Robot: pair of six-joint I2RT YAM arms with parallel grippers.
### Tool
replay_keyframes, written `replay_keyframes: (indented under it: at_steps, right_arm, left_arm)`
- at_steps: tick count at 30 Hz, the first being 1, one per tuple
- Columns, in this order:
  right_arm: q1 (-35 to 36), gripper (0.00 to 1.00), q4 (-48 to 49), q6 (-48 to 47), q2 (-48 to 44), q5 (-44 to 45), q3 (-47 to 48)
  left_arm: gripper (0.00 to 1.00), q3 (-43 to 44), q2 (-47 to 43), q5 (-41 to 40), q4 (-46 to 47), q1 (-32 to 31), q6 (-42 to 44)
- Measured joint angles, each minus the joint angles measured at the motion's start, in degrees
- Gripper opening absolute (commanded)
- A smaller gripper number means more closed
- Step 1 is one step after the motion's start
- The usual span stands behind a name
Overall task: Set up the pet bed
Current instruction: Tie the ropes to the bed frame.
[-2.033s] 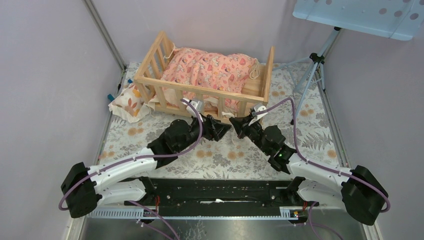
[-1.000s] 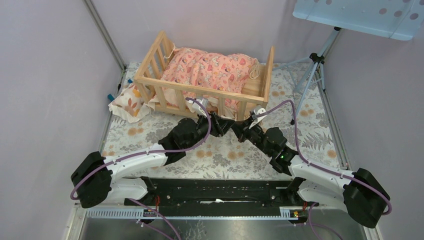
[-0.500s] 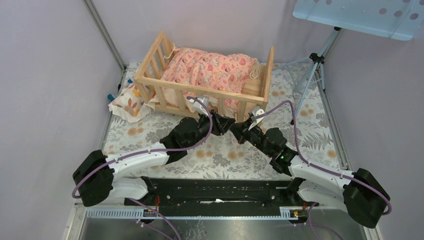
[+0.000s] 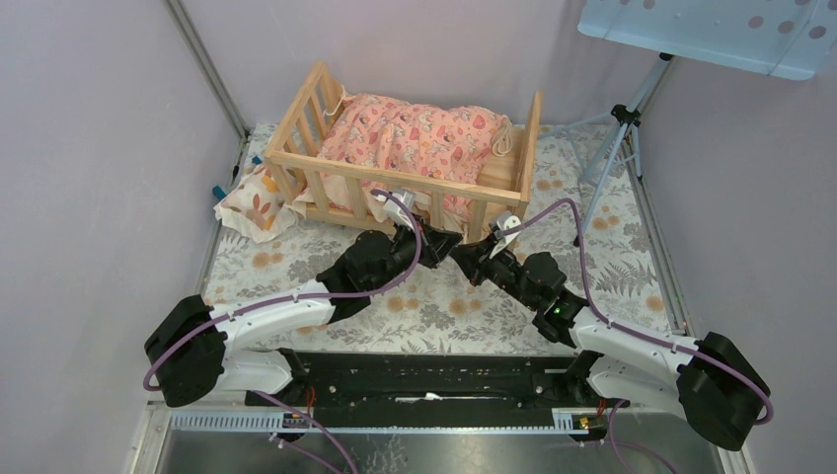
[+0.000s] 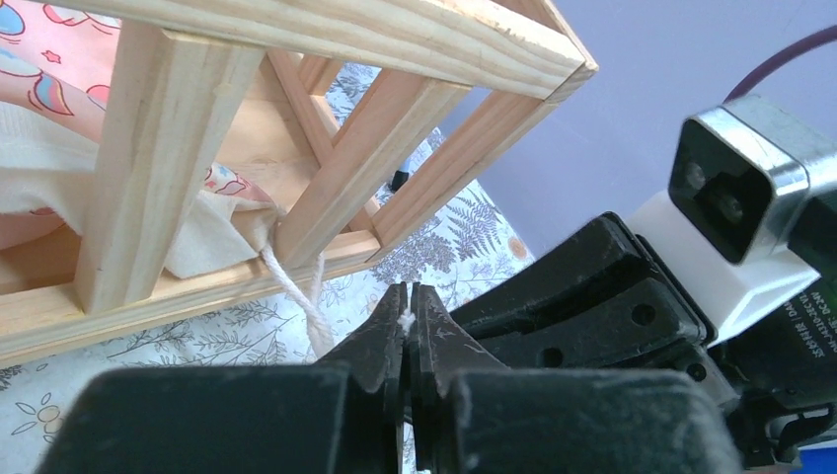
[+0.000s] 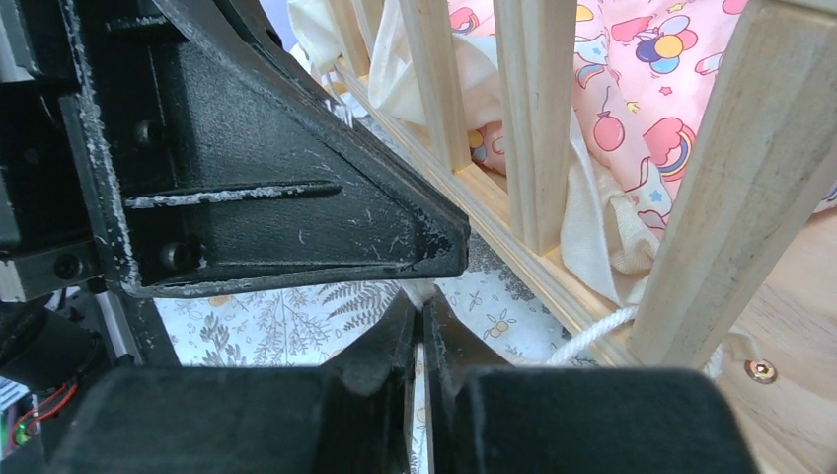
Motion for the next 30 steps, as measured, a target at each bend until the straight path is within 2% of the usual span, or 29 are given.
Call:
replay_keyframes:
  at_steps: [4, 9, 16, 20, 25, 30]
  right_arm:
    - [0.0, 0.39, -1.3, -0.4, -0.4, 0.0, 0.0]
    - [0.0, 0.49, -5.6, -1.3, -5.0, 0.0, -0.2]
    - [0.0, 0.51, -14.6, -2.1, -15.9, 1.6, -0.9]
    - [0.0, 0.48, -18.3, 1.7, -20.6, 5.6, -0.7]
    - [0.0, 0.50, -26.4, 9.3, -20.5, 10.0, 4.0]
    - [0.0, 0.52, -31.7, 15.6, -18.7, 10.2, 8.9]
  left_arm:
    - [0.00, 0.1, 0.0, 2.0, -0.7, 0.0, 2.7]
    - [0.00, 1.0, 0.0, 5.4, -4.6, 0.0, 9.6]
    - [0.00, 1.3, -0.2, 10.5, -11.4, 0.2, 22.6]
    - [0.00, -1.1, -2.5, 14.7, -10.6, 0.2, 30.4]
    - [0.00, -5.2, -7.1, 19.1, -7.4, 0.2, 40.2]
    - [0.00, -7.8, -10.7, 22.4, -5.0, 0.2, 49.8]
